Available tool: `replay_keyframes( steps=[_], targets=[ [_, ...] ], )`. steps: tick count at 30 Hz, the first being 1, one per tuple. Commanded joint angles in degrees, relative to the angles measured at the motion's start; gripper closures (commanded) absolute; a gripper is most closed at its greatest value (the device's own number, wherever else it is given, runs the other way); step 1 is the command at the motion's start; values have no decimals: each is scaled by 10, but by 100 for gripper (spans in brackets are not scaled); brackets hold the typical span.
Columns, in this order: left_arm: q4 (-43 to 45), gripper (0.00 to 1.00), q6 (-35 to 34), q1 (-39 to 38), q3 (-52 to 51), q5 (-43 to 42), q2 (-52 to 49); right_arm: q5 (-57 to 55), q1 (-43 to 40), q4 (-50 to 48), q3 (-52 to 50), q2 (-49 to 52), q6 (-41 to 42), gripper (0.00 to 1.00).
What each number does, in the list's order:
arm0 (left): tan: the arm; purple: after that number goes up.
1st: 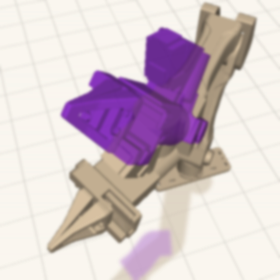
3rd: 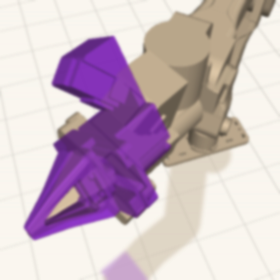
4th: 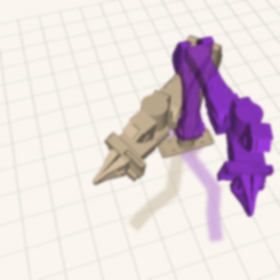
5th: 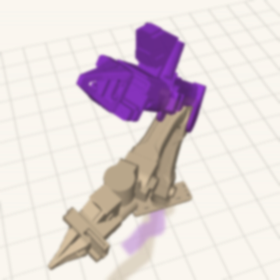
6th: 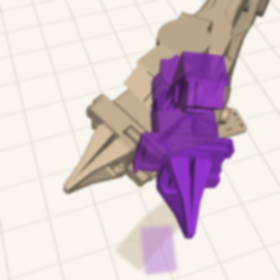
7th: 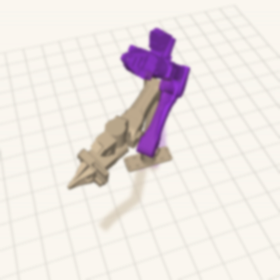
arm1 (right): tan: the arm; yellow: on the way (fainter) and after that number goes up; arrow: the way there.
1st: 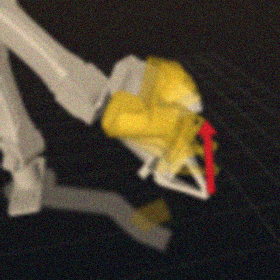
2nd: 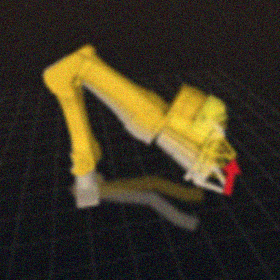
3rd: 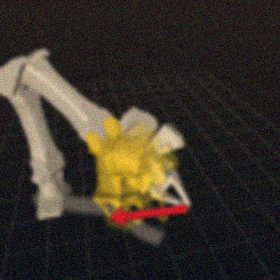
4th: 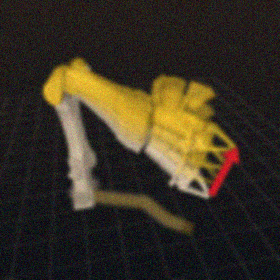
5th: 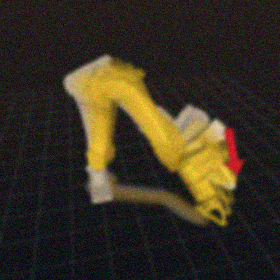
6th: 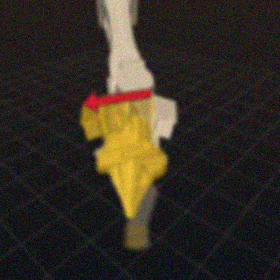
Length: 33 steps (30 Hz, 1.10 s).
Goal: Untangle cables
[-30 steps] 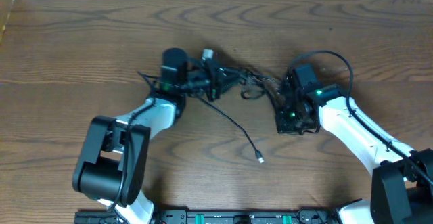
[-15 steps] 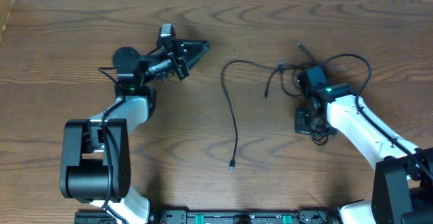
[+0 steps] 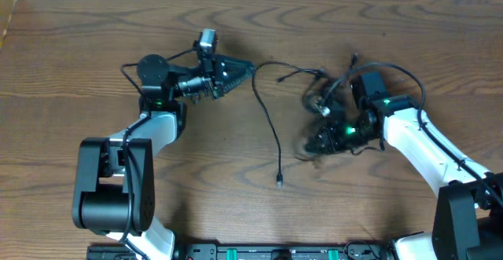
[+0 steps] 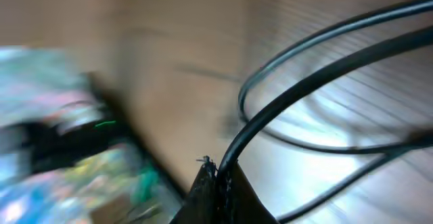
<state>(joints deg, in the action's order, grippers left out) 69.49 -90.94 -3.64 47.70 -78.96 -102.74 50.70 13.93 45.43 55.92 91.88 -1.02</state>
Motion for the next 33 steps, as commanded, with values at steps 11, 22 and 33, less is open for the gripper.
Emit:
replay_keyframes(
  steps=[11, 22, 33],
  targets=[
    [4, 16, 106, -5, 11, -3, 9, 32, -8, -9, 206, -96, 36, 99],
    [-61, 5, 144, -80, 12, 134, 12, -55, -10, -8, 246, -217, 93, 99],
    [-618, 5, 358, -151, 12, 443, 62, -160, -10, -12, 247, -298, 141, 99]
  ],
)
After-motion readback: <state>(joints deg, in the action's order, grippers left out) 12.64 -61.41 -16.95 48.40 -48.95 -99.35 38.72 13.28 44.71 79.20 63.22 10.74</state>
